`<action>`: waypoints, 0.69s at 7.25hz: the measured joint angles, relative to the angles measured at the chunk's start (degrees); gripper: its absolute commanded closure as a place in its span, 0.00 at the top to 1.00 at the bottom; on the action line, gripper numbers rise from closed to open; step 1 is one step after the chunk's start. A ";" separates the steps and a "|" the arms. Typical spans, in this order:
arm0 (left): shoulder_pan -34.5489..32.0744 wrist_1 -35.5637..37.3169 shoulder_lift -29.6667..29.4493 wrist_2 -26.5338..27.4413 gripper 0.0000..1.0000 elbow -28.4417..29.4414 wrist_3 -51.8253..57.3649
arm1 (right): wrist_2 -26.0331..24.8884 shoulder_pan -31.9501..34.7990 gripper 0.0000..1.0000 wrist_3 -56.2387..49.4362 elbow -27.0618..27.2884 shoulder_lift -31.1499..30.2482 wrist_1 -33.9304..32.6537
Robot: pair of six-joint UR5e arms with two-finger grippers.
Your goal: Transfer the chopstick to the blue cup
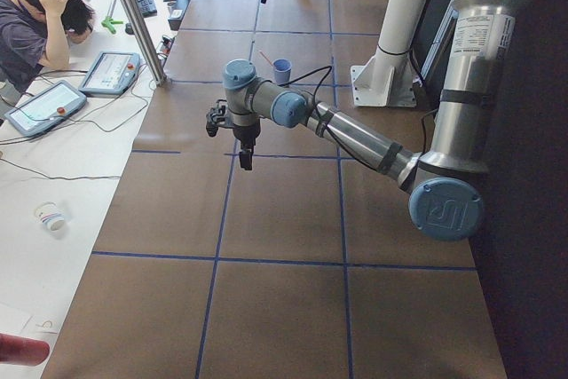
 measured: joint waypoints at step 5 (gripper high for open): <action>-13.92 -0.38 2.92 -3.04 1.00 13.84 26.29 | 22.08 28.58 1.00 -47.24 -9.65 -21.18 0.49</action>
